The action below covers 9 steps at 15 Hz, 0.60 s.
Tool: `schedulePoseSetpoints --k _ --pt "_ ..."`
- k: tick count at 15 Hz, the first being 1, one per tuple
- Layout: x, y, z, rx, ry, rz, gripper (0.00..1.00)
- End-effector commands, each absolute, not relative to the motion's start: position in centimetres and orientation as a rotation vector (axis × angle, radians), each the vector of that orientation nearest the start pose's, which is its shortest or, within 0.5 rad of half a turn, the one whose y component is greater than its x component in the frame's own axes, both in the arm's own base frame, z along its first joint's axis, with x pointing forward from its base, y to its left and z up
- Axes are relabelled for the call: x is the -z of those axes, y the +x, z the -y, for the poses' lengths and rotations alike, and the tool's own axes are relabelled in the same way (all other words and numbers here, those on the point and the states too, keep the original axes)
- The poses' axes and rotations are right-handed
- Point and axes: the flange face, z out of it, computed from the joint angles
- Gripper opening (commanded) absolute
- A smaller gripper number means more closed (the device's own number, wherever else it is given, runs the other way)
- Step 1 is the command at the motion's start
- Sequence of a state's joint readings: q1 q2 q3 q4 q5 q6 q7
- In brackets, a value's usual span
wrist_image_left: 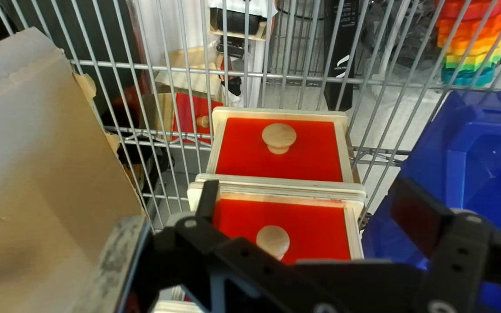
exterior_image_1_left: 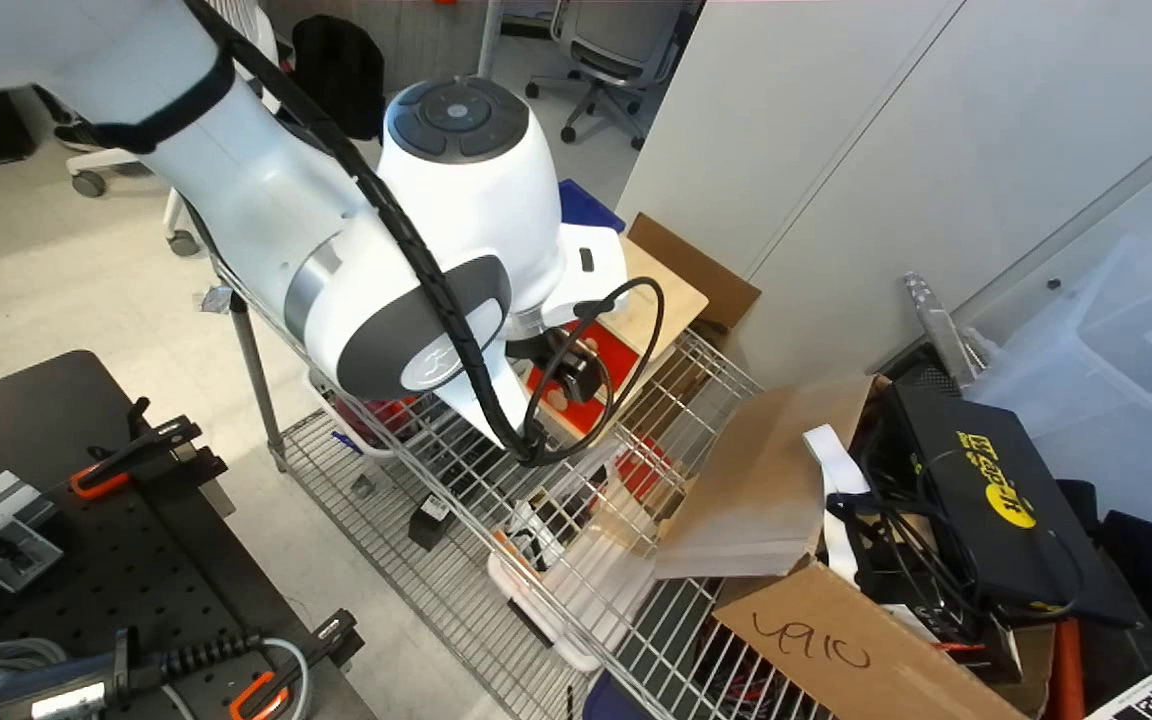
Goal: Open the chest drawer
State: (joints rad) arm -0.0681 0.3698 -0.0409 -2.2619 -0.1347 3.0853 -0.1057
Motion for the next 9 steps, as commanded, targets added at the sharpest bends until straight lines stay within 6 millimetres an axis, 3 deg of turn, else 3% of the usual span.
schedulePoseSetpoints --k 1,9 --pt "-24.7 59.0 5.0 0.757 -3.147 0.246 1.00" --pt "-24.5 60.5 5.6 0.783 -3.159 0.257 1.00"
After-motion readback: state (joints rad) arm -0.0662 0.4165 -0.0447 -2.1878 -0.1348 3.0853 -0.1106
